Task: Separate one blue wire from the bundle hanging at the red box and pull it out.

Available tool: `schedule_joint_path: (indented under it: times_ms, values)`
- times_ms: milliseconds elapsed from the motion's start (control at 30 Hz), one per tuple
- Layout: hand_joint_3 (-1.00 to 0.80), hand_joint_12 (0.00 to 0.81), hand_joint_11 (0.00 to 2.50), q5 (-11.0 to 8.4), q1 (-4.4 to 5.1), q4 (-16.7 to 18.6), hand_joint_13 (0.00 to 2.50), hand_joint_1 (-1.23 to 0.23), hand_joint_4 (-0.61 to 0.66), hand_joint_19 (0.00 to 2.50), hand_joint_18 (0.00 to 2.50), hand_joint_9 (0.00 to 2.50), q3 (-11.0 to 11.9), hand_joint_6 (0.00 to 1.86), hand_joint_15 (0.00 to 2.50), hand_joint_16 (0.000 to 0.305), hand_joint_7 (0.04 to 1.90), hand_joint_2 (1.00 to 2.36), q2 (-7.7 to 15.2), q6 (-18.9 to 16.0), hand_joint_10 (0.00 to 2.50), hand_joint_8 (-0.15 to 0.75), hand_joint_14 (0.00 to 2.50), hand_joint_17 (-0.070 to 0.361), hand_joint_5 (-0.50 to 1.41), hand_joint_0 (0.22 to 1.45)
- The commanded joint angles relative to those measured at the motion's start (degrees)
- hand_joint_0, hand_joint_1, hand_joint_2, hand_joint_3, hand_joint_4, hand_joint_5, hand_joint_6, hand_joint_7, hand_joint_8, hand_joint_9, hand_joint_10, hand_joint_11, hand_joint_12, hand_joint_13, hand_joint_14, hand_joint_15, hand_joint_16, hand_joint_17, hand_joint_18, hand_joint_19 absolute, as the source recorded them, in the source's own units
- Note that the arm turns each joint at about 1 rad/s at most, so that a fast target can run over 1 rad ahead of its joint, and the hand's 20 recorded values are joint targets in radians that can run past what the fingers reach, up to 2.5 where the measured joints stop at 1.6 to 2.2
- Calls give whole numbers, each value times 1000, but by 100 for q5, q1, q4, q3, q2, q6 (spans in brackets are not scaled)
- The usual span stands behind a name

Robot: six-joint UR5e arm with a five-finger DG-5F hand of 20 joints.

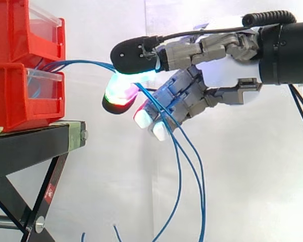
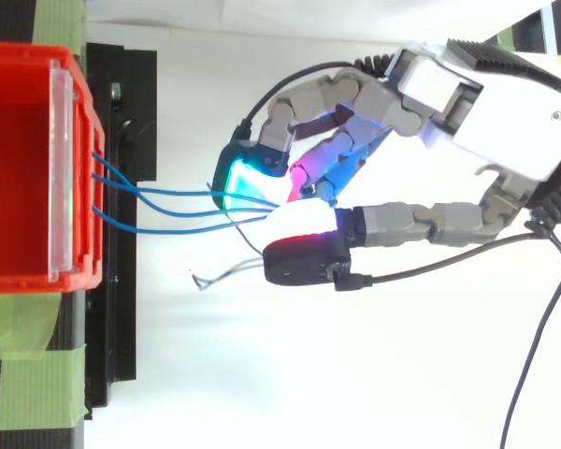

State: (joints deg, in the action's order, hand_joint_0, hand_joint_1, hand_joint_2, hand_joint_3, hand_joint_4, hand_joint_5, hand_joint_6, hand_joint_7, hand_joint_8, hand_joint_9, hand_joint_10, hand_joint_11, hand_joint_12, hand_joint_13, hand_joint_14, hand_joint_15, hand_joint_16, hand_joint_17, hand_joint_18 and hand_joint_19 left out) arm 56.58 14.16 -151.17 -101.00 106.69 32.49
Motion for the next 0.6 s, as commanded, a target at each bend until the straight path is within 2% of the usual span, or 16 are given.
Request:
schedule_joint_path:
  times_ms: [0,100,267,333,400,467,500,567]
  values:
    - [-31,476,476,3,8,-185,1393,-733,13,8,740,1093,1,914,239,23,879,1015,1,-559,13,481,8,53,-150,621]
    - [-29,467,474,3,-1,-229,1395,-732,21,18,742,1093,1,914,245,24,876,1015,1,-806,13,480,8,55,-150,620]
    - [-29,462,407,-6,-1,-299,1381,-731,18,12,743,1211,1,913,267,26,875,1017,1,-1192,13,561,9,59,-150,620]
    - [-33,463,374,3,-1,-343,1375,-732,25,9,741,1217,-8,913,281,27,880,1016,1,-1342,12,561,11,61,-150,620]
    - [-30,461,355,3,-19,-413,1377,-732,22,8,742,1222,1,911,277,28,887,1016,10,-1658,14,567,9,63,-149,619]
    - [-32,470,342,-6,-19,-422,1375,-731,25,9,742,1256,1,911,291,29,896,1016,10,-1728,12,562,10,65,-149,619]
    - [-31,473,347,-6,-19,-449,1371,-731,25,10,743,1266,1,911,293,29,895,1017,10,-1931,12,567,11,65,-149,618]
    - [-33,477,347,-6,-19,-457,1319,-731,25,11,736,1281,-8,911,286,30,893,1016,10,-1992,12,577,10,68,-149,617]
